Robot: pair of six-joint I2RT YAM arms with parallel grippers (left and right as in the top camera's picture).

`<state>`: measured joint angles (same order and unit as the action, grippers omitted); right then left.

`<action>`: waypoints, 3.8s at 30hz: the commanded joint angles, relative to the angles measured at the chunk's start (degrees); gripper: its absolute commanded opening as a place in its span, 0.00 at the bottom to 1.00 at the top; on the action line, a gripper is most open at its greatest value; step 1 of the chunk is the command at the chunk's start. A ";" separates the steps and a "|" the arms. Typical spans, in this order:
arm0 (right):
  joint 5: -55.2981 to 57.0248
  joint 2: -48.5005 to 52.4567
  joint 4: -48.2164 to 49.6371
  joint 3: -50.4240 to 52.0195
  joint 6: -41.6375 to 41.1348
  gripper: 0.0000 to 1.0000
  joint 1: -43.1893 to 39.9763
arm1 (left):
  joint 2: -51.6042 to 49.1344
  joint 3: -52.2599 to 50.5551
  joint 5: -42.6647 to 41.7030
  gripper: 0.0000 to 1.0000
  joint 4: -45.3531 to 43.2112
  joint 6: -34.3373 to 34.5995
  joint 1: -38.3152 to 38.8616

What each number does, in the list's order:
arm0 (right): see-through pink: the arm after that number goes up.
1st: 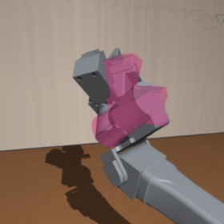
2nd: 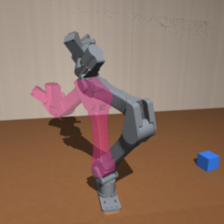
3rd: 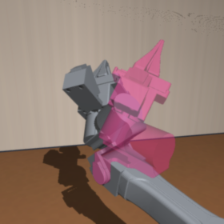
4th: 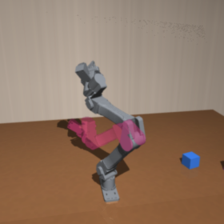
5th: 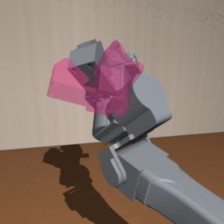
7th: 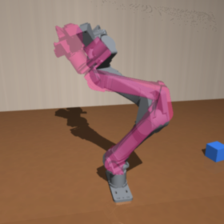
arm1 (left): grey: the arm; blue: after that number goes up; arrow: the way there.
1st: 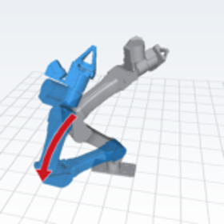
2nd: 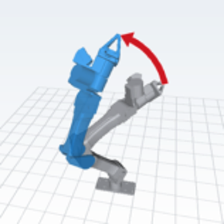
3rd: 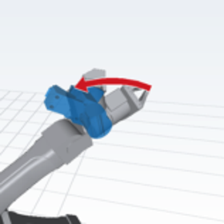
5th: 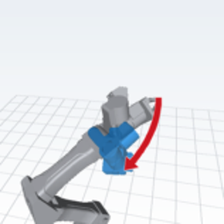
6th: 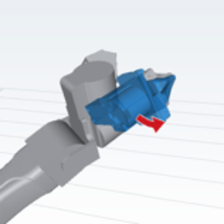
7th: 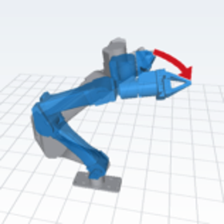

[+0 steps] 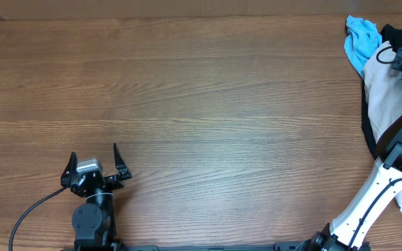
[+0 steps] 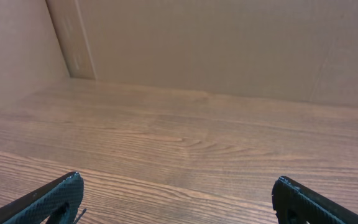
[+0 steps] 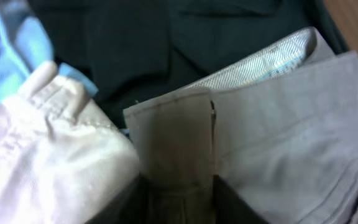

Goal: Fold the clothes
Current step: 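Reach the right gripper into the clothes pile and grasp the grey shorts, then pull the grey shorts out with the right gripper and drop them mid-table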

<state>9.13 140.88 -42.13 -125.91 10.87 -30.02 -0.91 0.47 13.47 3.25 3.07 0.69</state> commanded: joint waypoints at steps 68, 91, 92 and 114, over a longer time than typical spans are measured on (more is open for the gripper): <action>-20.83 -34.49 -28.59 -1.66 -12.46 0.04 53.46 | 0.63 -0.20 -0.44 1.00 -0.11 0.81 -0.39; 1.38 -34.49 -23.39 -5.07 -12.66 0.07 35.34 | 0.63 -0.20 -0.44 1.00 -0.11 0.81 -0.39; 1.38 -34.49 -23.52 -6.01 -12.66 0.07 33.88 | 0.63 -0.20 -0.42 1.00 -0.11 0.81 -0.39; -23.82 -29.83 -28.81 -13.38 -15.82 0.10 45.66 | 0.63 -0.20 -0.44 1.00 -0.11 0.81 -0.39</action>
<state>-9.96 108.36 -70.81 -142.39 -2.46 11.49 -0.91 0.47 13.47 3.25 3.07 0.69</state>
